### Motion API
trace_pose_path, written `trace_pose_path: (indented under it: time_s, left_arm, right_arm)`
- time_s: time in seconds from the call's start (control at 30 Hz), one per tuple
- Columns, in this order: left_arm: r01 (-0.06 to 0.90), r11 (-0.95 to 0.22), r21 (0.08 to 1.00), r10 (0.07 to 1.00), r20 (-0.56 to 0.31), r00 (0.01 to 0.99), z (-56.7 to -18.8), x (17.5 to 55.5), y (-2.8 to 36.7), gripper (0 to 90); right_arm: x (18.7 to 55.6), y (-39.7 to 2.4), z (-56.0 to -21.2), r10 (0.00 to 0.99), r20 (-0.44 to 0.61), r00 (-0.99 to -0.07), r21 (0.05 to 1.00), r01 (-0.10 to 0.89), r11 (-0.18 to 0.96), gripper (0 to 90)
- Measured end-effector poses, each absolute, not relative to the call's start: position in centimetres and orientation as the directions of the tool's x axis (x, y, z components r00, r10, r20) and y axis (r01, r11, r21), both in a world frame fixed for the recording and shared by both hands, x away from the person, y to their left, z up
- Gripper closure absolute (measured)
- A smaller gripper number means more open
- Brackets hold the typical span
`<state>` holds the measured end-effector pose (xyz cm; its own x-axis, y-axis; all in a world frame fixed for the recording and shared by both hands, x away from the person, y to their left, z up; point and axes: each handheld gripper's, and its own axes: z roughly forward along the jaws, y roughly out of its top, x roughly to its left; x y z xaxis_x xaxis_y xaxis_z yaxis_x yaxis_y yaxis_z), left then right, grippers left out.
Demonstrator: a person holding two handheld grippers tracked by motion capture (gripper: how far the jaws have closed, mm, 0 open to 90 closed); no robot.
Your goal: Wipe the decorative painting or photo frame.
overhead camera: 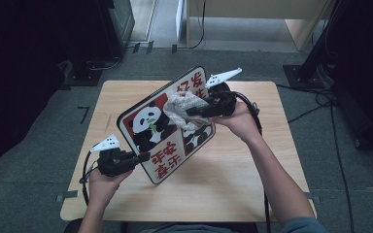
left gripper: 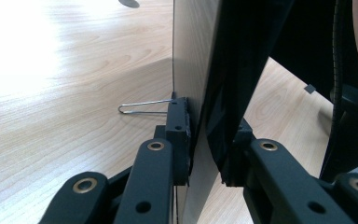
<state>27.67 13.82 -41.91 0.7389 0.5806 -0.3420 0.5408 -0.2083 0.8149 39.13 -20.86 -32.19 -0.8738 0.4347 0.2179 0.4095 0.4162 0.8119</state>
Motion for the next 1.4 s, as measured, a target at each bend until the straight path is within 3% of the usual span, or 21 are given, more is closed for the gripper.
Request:
trace_pose_path:
  time_s: [1.4]
  left_arm:
    - [0.537, -0.224, 0.814, 0.564, -0.341, 0.752, -41.9, 28.1, 13.8, 76.9]
  right_arm:
    - [38.0, -21.8, -38.7, 0.441, 0.260, -0.859, 0.763, 0.463, 0.452, 64.2]
